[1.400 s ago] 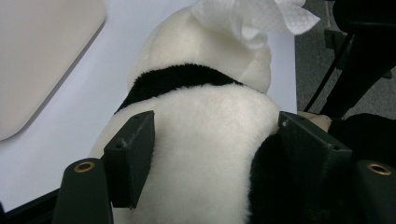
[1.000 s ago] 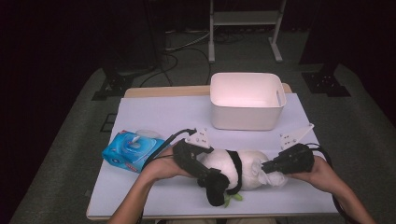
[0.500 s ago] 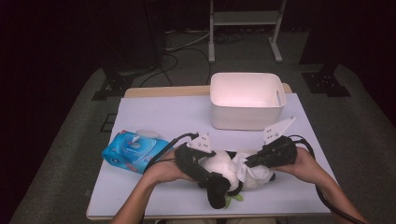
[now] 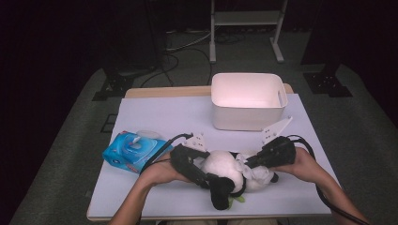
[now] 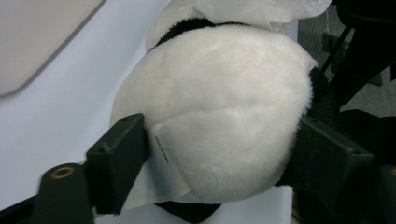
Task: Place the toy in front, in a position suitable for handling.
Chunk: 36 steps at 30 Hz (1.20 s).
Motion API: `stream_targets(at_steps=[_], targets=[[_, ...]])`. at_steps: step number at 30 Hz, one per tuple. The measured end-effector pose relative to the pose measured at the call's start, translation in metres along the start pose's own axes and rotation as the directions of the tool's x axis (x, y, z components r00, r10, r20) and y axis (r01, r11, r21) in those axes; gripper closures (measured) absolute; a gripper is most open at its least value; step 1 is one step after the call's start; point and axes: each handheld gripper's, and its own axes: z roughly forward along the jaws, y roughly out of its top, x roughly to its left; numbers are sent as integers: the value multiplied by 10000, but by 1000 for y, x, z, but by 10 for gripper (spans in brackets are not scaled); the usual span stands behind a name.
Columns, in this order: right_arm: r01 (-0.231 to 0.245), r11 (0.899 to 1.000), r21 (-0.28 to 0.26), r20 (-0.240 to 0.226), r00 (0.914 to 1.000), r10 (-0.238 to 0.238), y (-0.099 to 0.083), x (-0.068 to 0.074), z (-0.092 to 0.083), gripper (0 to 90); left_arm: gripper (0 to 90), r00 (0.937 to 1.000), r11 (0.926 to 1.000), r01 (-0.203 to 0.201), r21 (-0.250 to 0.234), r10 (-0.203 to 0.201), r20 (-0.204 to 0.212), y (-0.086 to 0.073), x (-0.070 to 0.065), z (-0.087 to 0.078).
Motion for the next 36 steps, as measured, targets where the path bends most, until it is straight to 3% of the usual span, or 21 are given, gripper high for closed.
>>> stream_targets(at_steps=[10,16,20,23,25,29,36], targets=[[-359,9993,-143,140,9993,361,-23,7,-13,851,237,9965,9982,-439,414,467,-695,26,13,10],[-206,9997,-132,0,9998,206,-27,12,-10,852,236,9981,9970,-547,553,561,-247,24,9,6],[-93,9999,-111,-244,9997,91,-24,14,-1,853,235,9974,9975,-679,203,684,-246,27,6,-4],[149,9998,136,-489,9987,-142,-17,17,9,855,234,9964,9960,-829,319,834,-155,30,5,-1],[245,9995,207,-425,9988,-236,-15,19,11,855,234,9957,9931,-913,739,921,-75,26,5,8],[428,9986,319,-118,9990,-424,-11,19,10,857,235,9975,9959,-700,576,700,23,17,3,14],[781,9957,490,221,9966,-793,6,17,18,859,234,9979,9965,-653,528,652,36,-1,-5,8]])
